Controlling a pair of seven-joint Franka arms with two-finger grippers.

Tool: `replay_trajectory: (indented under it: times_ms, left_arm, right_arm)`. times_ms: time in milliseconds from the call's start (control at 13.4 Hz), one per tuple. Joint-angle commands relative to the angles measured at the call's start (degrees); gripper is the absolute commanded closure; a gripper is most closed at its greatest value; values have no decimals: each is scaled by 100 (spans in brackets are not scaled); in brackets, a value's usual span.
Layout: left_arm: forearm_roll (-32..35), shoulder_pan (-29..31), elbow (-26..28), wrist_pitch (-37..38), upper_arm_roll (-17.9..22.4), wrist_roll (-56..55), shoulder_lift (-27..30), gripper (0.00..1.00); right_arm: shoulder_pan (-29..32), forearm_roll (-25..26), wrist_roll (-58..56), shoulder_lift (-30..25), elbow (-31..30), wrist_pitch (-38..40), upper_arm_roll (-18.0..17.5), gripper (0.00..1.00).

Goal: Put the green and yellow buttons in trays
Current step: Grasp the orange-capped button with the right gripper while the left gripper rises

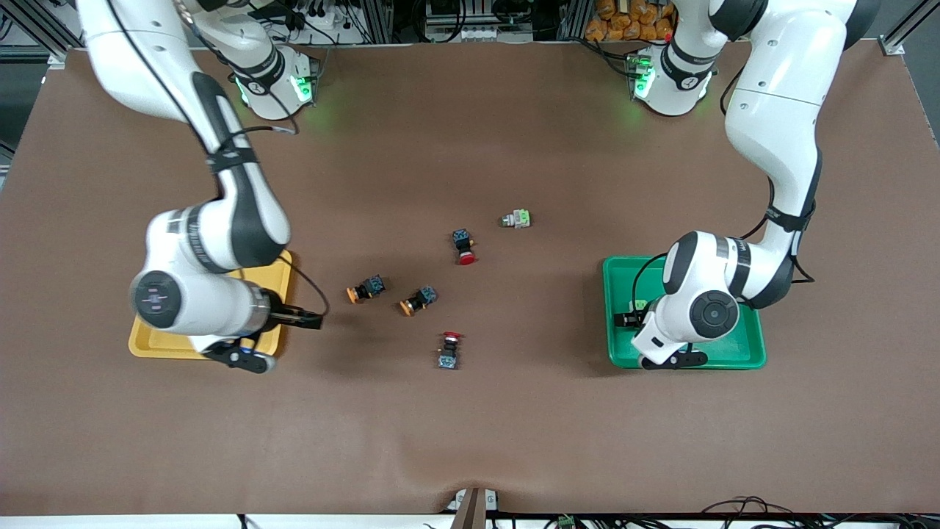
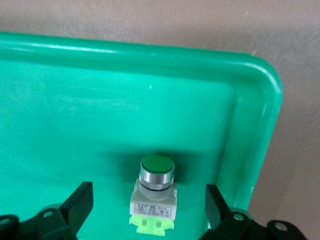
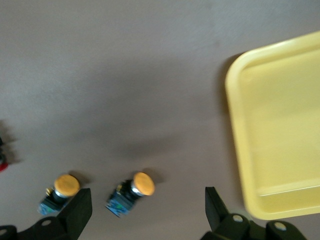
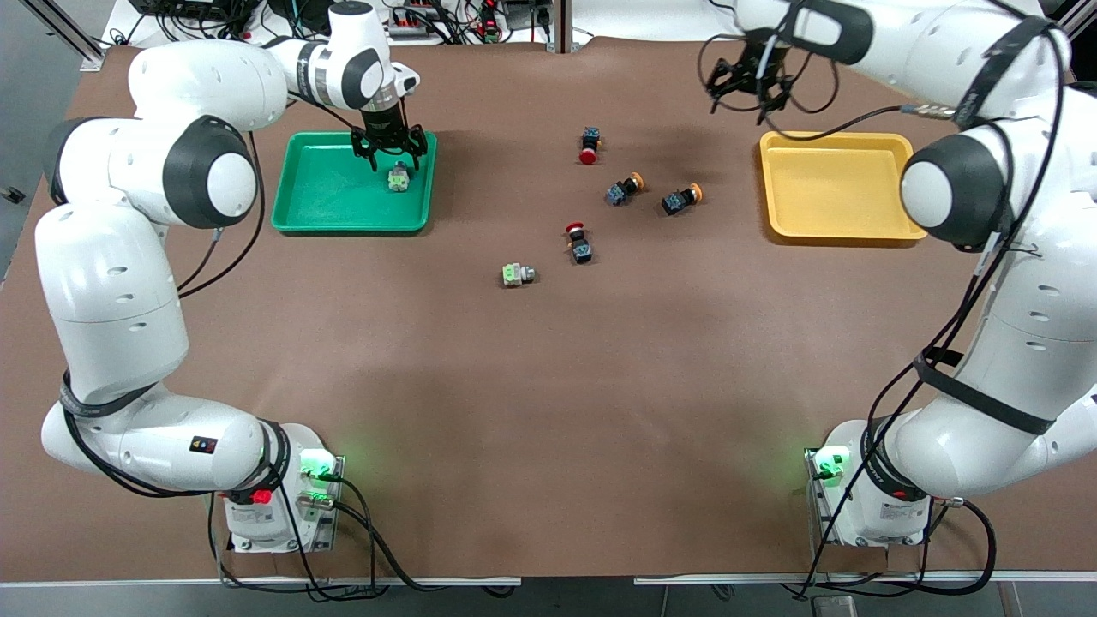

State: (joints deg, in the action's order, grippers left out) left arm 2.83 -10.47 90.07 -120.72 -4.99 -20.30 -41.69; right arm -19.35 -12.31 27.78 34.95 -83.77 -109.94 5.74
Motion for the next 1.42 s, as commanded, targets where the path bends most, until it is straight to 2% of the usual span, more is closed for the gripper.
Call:
replay_trajectory:
  times_ms: [0,150,449,598,898,1122,1346]
  left_arm:
    - [16,-25,72,136,-73,0,311,0]
    - [16,-43,55,250,-213,-44,442,0]
    - [7,-25,72,671,-423,-131,724,0]
    - [7,-34,203,690,-591,-385,820,0]
    - [16,-51,450,576,-1047,-1071,952,0]
    - [25,-148,1054,-142,-1198,-1432,1058,0]
    - [25,-515,1294,-285,-1215,-2132,1172,0]
  right_arm:
    - [-156,71,815,144,-104,-185,50,0]
    - [-235,19,939,144,-367,-378,42,0]
    - [-384,-17,1053,-40,-1298,-1204,33,0]
    - [-507,-17,1596,-50,-1397,-1214,33,0]
    - [-824,-17,2450,-58,-1615,-1336,42,0]
    - [-912,-17,2627,-181,-2177,-2064,42,0]
    - [-1034,-25,2872,-217,-2539,-2699,33,0]
